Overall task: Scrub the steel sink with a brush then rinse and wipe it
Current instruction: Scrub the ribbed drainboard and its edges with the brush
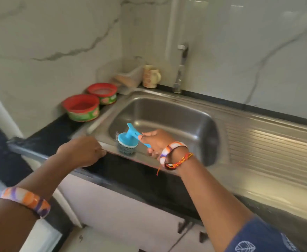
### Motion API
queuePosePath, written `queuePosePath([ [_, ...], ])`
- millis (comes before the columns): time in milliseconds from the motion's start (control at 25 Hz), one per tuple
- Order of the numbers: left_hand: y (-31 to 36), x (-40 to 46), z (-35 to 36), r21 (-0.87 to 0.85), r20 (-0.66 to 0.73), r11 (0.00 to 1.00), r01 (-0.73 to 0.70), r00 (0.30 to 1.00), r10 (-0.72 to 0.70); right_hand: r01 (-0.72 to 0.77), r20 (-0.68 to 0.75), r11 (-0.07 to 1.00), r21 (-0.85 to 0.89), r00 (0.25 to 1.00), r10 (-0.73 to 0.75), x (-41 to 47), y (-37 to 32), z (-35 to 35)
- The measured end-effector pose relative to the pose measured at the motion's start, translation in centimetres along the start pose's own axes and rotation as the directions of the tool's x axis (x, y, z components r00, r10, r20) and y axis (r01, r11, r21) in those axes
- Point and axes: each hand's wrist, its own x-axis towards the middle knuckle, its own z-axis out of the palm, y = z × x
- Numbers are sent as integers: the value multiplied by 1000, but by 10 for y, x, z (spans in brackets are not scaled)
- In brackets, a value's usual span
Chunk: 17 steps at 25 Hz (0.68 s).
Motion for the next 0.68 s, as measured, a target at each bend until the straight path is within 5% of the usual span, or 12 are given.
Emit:
queuePosePath([
  [280,-55,80,-51,-187,-353,975,-116,935,43,126,-23,985,116,992,-124,138,-89,34],
  [440,-59,139,-63,9,-210,977,-212,955,209,257,-91,946,-196,956,-278,227,-119,53],
  [680,-60,185,-54,-21,-172,991,-135,976,130,189,-39,852,-487,970,-238,279,-111,63],
])
